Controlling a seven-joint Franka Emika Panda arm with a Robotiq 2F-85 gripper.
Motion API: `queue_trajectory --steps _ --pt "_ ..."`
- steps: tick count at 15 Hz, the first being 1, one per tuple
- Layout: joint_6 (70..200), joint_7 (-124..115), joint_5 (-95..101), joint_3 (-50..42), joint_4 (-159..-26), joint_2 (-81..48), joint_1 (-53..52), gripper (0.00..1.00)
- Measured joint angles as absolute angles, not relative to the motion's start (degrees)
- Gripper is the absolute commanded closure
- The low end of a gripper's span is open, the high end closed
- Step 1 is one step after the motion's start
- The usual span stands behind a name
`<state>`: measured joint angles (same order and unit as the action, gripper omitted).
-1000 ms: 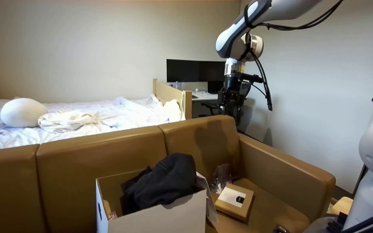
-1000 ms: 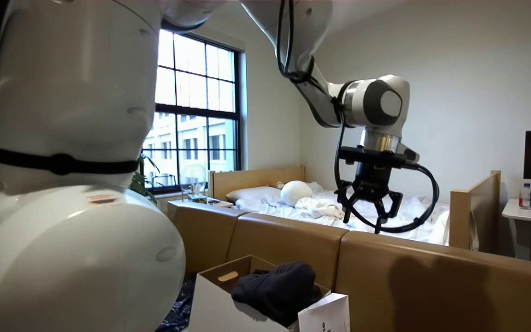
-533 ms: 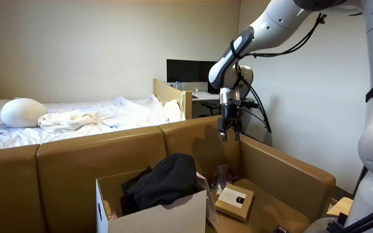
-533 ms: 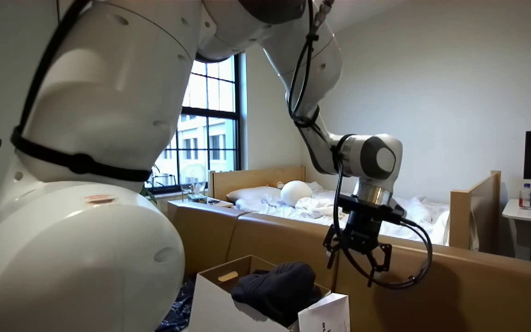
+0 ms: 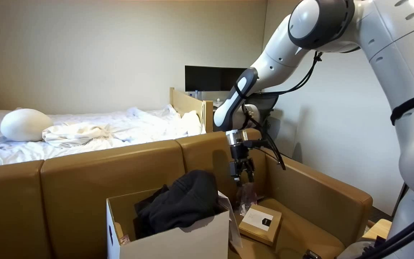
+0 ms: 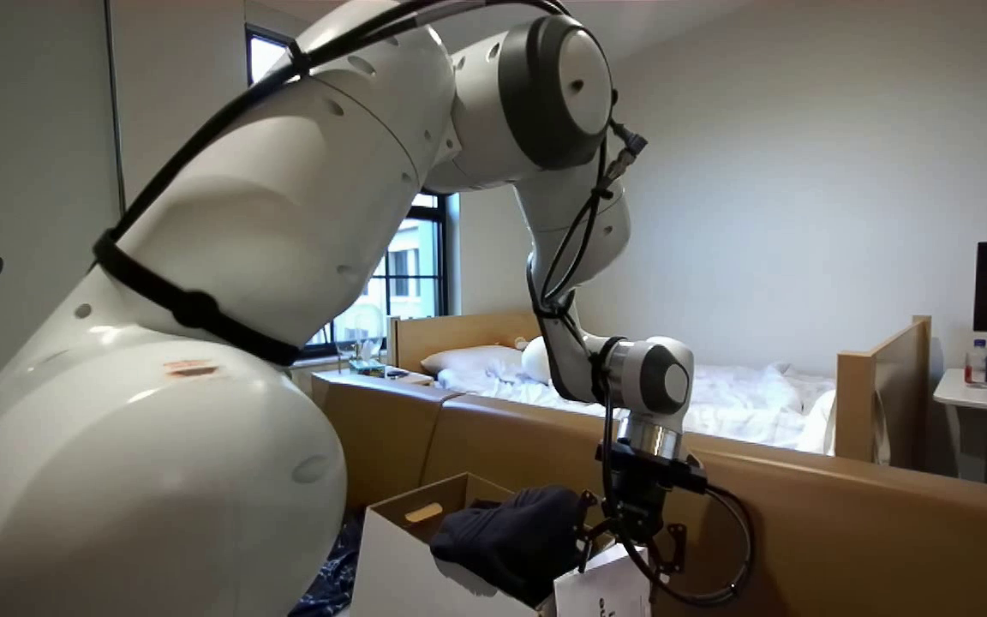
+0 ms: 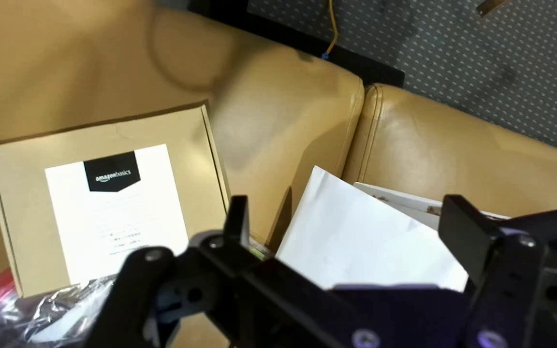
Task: Pick up the white paper bag and put it in the box.
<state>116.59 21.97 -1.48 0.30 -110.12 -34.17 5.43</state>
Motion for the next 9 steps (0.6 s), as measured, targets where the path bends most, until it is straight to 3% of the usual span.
queue_trajectory --steps 9 --pt "109.73 22.41 -0.4 3.27 -107.23 -39.07 5.02 0.0"
